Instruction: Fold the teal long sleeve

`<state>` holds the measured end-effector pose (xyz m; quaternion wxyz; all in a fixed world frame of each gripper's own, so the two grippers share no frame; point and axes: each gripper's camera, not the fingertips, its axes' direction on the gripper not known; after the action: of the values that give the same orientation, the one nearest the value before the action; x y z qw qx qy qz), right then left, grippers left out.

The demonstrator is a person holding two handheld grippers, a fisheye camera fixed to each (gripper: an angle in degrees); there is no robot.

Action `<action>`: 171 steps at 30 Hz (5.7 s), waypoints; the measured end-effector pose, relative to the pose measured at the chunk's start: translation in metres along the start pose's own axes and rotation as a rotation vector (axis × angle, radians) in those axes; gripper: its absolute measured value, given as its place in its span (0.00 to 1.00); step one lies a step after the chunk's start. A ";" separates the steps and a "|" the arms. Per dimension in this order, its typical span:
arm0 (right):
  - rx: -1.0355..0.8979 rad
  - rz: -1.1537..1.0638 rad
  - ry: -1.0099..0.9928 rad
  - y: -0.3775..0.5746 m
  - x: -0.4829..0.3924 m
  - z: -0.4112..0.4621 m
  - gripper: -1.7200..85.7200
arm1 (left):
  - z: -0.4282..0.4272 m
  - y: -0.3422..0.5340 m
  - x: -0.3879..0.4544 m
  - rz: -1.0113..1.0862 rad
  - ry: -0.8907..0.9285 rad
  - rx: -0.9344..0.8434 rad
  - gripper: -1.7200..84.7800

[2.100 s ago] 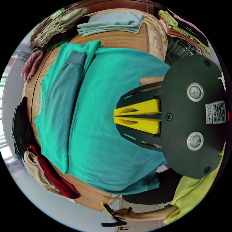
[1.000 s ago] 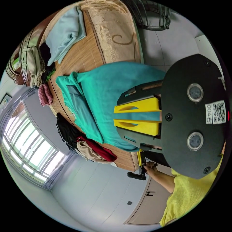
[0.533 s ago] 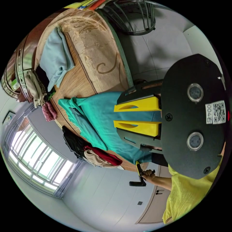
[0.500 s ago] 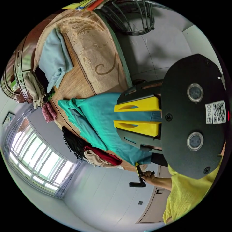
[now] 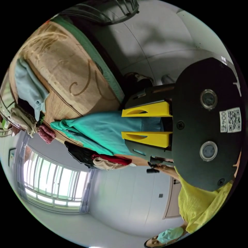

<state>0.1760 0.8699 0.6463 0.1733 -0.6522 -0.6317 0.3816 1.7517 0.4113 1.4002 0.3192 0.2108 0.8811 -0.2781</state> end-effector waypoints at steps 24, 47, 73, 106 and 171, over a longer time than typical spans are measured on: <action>-0.121 0.117 -0.305 0.032 0.079 -0.049 0.16 | 0.053 0.082 -0.088 -0.126 0.380 0.064 0.16; -0.144 0.093 -0.543 0.043 0.089 -0.079 0.13 | 0.073 0.093 -0.088 -0.053 0.329 0.048 0.05; 0.048 -0.450 -0.259 0.040 -0.128 -0.181 0.06 | -0.042 0.137 -0.065 0.173 0.445 0.382 0.05; 0.141 -0.155 -0.235 -0.305 -0.163 0.039 0.06 | -0.090 -0.183 -0.023 0.045 0.208 0.386 0.05; -0.856 -0.455 0.947 -0.319 -0.217 0.615 0.07 | -0.004 -0.127 0.177 0.761 -0.713 -0.237 0.10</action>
<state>-0.4656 0.5498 0.5335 0.2338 -0.6108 -0.7047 -0.2751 1.5548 0.3514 1.3274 0.6988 0.3705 0.6044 -0.0956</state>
